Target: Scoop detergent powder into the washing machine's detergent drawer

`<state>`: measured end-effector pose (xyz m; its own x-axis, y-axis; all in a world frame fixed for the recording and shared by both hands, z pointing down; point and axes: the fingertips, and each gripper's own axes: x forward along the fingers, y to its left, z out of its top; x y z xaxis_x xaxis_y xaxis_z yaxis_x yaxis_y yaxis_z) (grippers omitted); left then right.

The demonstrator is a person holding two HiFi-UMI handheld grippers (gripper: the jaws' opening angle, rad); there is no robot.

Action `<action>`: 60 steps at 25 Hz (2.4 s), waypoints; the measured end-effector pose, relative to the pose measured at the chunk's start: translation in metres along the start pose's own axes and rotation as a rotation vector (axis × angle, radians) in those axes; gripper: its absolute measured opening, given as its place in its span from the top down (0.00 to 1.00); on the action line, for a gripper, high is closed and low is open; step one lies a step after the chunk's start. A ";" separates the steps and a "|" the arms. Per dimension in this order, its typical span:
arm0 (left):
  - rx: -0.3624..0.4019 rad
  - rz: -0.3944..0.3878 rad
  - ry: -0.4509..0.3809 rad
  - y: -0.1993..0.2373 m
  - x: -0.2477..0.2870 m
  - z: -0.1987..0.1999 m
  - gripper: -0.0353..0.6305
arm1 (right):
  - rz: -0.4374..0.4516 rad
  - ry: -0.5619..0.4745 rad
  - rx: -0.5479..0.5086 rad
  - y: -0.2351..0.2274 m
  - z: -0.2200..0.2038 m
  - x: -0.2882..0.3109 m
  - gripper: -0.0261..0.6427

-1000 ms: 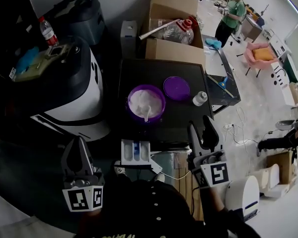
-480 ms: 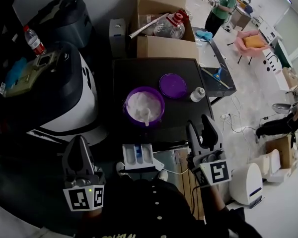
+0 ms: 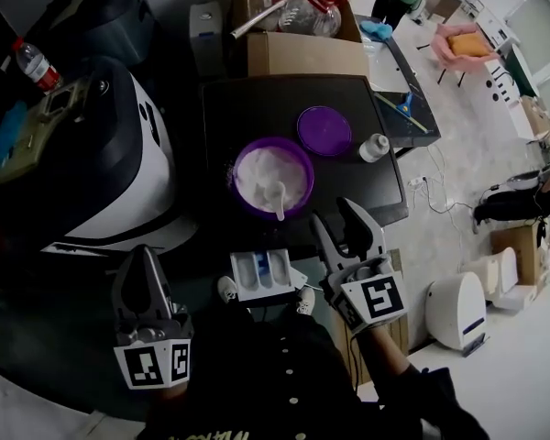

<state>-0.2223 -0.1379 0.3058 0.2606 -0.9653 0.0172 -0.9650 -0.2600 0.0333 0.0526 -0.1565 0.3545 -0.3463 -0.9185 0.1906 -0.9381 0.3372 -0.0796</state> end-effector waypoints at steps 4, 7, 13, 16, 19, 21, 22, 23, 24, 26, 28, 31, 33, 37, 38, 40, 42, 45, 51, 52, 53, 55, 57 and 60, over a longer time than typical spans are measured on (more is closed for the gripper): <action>-0.006 -0.007 0.043 0.007 0.003 -0.016 0.93 | 0.024 0.050 0.043 0.020 -0.029 0.018 0.67; -0.009 -0.012 0.072 0.012 0.005 -0.026 0.93 | 0.028 0.074 0.075 0.031 -0.047 0.028 0.67; -0.012 -0.018 0.115 0.020 0.007 -0.042 0.93 | -0.020 0.139 0.170 0.044 -0.075 0.040 0.68; -0.012 -0.021 0.130 0.022 0.008 -0.047 0.93 | -0.038 0.150 0.185 0.044 -0.086 0.041 0.68; -0.011 -0.026 0.145 0.023 0.009 -0.052 0.93 | -0.049 0.147 0.208 0.046 -0.087 0.043 0.69; -0.011 -0.028 0.153 0.024 0.008 -0.055 0.93 | -0.058 0.146 0.228 0.046 -0.090 0.044 0.70; -0.011 -0.029 0.157 0.025 0.008 -0.056 0.93 | -0.063 0.144 0.240 0.046 -0.093 0.044 0.70; -0.010 -0.030 0.160 0.025 0.008 -0.057 0.93 | -0.069 0.141 0.250 0.045 -0.094 0.044 0.71; -0.009 -0.031 0.163 0.026 0.008 -0.058 0.93 | -0.078 0.137 0.259 0.045 -0.096 0.045 0.72; -0.007 -0.033 0.168 0.027 0.008 -0.060 0.93 | -0.108 0.124 0.273 0.042 -0.097 0.045 0.73; -0.005 -0.034 0.173 0.029 0.008 -0.061 0.93 | -0.133 0.115 0.283 0.040 -0.096 0.046 0.75; -0.004 -0.036 0.179 0.031 0.009 -0.063 0.93 | -0.150 0.111 0.281 0.041 -0.094 0.048 0.75; -0.005 -0.041 0.183 0.031 0.010 -0.065 0.93 | -0.163 0.104 0.282 0.039 -0.096 0.047 0.76; -0.006 -0.049 0.186 0.030 0.012 -0.065 0.93 | -0.160 0.126 0.269 0.041 -0.094 0.048 0.91; -0.007 -0.051 0.184 0.030 0.012 -0.065 0.93 | -0.154 0.128 0.273 0.042 -0.093 0.049 0.91; -0.008 -0.050 0.183 0.031 0.013 -0.065 0.93 | -0.150 0.125 0.273 0.042 -0.092 0.050 0.91; -0.010 -0.048 0.182 0.031 0.013 -0.065 0.93 | -0.151 0.125 0.262 0.040 -0.093 0.048 0.91; -0.013 -0.050 0.178 0.028 0.013 -0.065 0.93 | -0.133 0.120 0.240 0.037 -0.093 0.047 0.91; -0.022 -0.039 0.139 0.027 0.013 -0.053 0.93 | -0.036 0.077 0.031 0.024 -0.053 0.056 0.92; -0.024 -0.035 0.130 0.027 0.013 -0.050 0.93 | -0.022 0.084 -0.002 0.019 -0.048 0.057 0.92; -0.026 -0.032 0.122 0.027 0.013 -0.047 0.93 | -0.008 0.093 -0.034 0.015 -0.045 0.059 0.92; -0.029 -0.027 0.103 0.028 0.013 -0.041 0.93 | 0.010 0.121 -0.098 0.007 -0.042 0.061 0.92; -0.031 -0.023 0.088 0.028 0.014 -0.036 0.93 | 0.022 0.155 -0.140 0.002 -0.041 0.063 0.92; -0.034 -0.019 0.078 0.029 0.014 -0.033 0.93 | 0.041 0.180 -0.182 -0.004 -0.042 0.069 0.92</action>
<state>-0.2458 -0.1576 0.3400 0.2815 -0.9549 0.0939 -0.9588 -0.2759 0.0682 0.0316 -0.2125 0.4091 -0.3651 -0.8570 0.3637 -0.9035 0.4203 0.0834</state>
